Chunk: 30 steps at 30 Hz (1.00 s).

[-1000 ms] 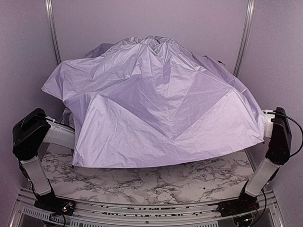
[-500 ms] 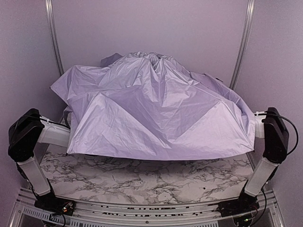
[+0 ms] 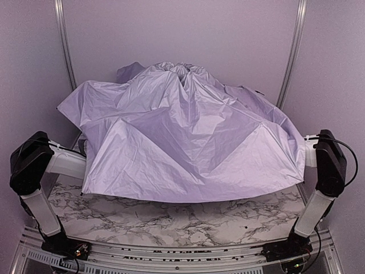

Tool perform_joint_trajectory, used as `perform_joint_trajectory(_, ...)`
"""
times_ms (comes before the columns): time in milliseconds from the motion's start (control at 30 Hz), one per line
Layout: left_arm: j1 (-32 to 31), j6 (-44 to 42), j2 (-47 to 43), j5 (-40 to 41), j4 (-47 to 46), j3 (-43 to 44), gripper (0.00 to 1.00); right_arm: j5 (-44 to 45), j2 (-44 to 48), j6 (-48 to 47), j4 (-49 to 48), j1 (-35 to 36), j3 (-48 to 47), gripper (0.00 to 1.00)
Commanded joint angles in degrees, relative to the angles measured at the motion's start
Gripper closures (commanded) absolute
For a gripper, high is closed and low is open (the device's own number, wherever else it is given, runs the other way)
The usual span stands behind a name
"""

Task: Put away the umbrella

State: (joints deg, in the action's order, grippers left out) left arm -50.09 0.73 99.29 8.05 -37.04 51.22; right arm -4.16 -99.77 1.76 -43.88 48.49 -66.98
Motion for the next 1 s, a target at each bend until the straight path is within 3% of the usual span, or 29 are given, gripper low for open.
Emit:
perform_joint_trajectory(0,1.6,-1.9,-12.7,3.7,-34.6,3.3,1.00,-3.4,-7.8,-4.8,32.1,0.8,7.9,1.00)
perform_joint_trajectory(267,-0.5,-7.3,-12.8,3.3,-39.4,4.5,1.00,-7.0,-10.0,-5.0,36.5,0.1,5.0,1.00)
perform_joint_trajectory(567,1.2,-4.6,-2.5,3.3,-52.6,9.1,1.00,-9.2,-11.5,-3.1,38.6,0.1,2.7,1.00)
perform_joint_trajectory(833,0.6,-9.6,-4.7,4.6,-51.7,9.6,1.00,-2.7,-13.5,-2.8,41.7,-1.7,2.5,1.00)
perform_joint_trajectory(967,1.8,-6.4,-3.1,5.0,-51.2,8.5,1.00,-2.9,-14.0,-3.4,41.0,-2.4,2.7,1.00)
